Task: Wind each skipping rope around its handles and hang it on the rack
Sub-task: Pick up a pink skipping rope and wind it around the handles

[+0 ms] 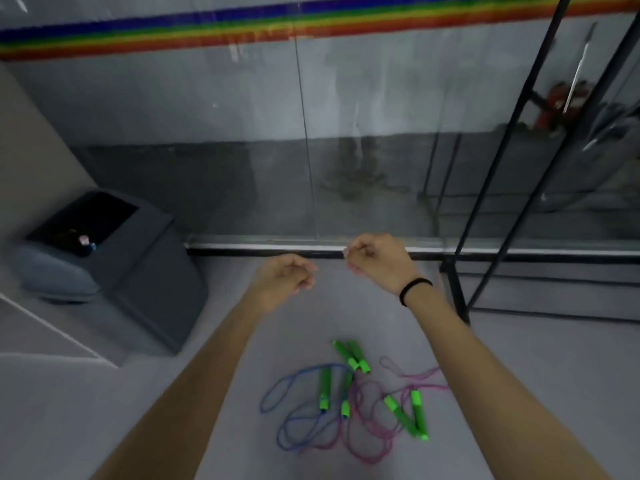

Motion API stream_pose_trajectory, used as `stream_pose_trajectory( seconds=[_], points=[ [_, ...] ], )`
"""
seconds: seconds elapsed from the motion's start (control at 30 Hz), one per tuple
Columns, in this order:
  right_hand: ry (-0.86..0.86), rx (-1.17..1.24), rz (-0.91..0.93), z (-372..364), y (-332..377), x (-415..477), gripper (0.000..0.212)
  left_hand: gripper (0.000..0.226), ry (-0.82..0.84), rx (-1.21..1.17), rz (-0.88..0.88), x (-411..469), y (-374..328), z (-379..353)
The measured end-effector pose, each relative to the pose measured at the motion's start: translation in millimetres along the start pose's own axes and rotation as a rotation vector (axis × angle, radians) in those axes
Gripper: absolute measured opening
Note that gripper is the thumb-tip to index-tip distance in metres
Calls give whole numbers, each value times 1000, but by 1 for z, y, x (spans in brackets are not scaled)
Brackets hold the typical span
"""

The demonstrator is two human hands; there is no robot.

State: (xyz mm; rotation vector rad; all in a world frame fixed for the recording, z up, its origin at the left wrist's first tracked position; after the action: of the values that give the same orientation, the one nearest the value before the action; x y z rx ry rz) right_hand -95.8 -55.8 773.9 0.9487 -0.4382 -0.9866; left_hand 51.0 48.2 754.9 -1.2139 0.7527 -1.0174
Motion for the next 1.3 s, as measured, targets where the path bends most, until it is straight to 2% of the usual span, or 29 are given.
stream_pose_trajectory(
  seconds=[0.17, 0.3, 0.5, 0.73, 0.87, 1.0, 1.1, 1.17, 1.3],
  points=[
    [11, -9, -50, -70, -117, -6, 26, 31, -48, 3, 3, -23, 116, -32],
    [15, -18, -43, -126, -226, 4, 15, 24, -71, -72, -38, -24, 224, -74],
    [-34, -70, -84, -216, -411, 36, 12, 22, -19, -91, -52, -20, 407, -138],
    [-20, -133, -214, -291, -587, 65, 16, 23, 7, -44, 58, -21, 591, -178],
    [-73, -227, -304, -306, -655, 69, 16, 14, 32, -4, 105, -25, 631, -189],
    [-53, -377, -463, -318, -701, 63, 19, 19, 67, 21, 140, -26, 640, -197],
    [-34, -531, -630, -324, -743, 54, 46, 20, 86, 33, 142, -22, 640, -202],
    [-6, -570, -774, -327, -771, 43, 55, 20, 89, 38, 138, -20, 639, -202],
    [66, -579, -897, -335, -809, 20, 48, 20, 110, 40, 142, -19, 638, -202]
  ],
)
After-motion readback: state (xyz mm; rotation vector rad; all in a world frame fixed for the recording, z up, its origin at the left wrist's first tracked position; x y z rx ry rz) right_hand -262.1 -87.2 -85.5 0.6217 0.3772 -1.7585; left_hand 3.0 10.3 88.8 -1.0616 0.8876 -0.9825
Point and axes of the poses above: each hand's wrist, its own x-axis towards the middle knuckle, its own z-axis out of the back of the hand, y = z × x, the point moved 5 cm from there along x, towards the middle knuckle, and after that the axes turned 9 degrees about -z, right-handed, at the moved point
